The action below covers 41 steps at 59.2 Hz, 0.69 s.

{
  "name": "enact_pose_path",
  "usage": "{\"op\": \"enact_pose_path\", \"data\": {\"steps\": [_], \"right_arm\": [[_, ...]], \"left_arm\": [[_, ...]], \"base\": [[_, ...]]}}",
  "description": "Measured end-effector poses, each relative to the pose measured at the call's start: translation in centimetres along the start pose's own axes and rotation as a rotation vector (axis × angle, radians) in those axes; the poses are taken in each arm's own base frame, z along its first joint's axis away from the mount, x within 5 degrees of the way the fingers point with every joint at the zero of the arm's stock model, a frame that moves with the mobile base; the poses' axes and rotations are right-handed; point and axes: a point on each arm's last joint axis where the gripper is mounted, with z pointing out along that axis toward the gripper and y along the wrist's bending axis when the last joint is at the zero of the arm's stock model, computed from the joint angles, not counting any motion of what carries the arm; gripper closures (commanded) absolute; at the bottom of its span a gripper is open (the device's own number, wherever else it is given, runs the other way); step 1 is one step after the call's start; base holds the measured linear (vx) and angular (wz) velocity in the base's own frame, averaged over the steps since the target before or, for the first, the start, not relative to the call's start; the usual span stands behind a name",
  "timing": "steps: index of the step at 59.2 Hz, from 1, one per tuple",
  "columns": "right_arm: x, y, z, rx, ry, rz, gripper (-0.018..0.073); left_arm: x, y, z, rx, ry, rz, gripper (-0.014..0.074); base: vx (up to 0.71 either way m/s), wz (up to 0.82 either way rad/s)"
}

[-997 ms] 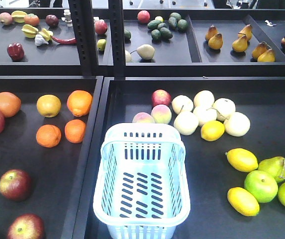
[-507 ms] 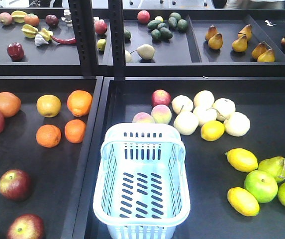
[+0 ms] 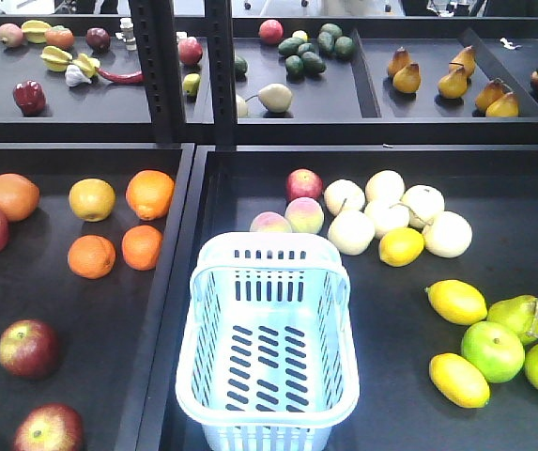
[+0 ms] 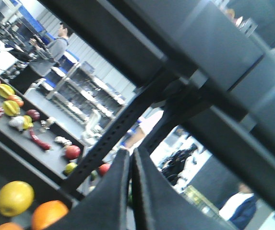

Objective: Pick three apples into basket with both arms

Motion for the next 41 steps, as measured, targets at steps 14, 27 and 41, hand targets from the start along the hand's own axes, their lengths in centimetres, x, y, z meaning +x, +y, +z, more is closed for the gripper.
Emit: {"op": "enact_pose_path", "data": {"steps": [14, 27, 41], "right_arm": [[0.0, 0.0, 0.0, 0.0, 0.0, 0.0, 0.0568], [0.0, 0.0, 0.0, 0.0, 0.0, 0.0, 0.0568], [0.0, 0.0, 0.0, 0.0, 0.0, 0.0, 0.0568]], "left_arm": [[-2.8, -3.5, 0.1, 0.086, -0.01, 0.165, 0.0602], [-5.4, -6.0, -0.3, 0.147, -0.075, 0.22, 0.0602], [-7.6, -8.5, 1.0, 0.143, -0.038, 0.195, 0.0602]], "base": [[0.0, 0.0], [0.0, 0.0], [0.0, 0.0]]}}
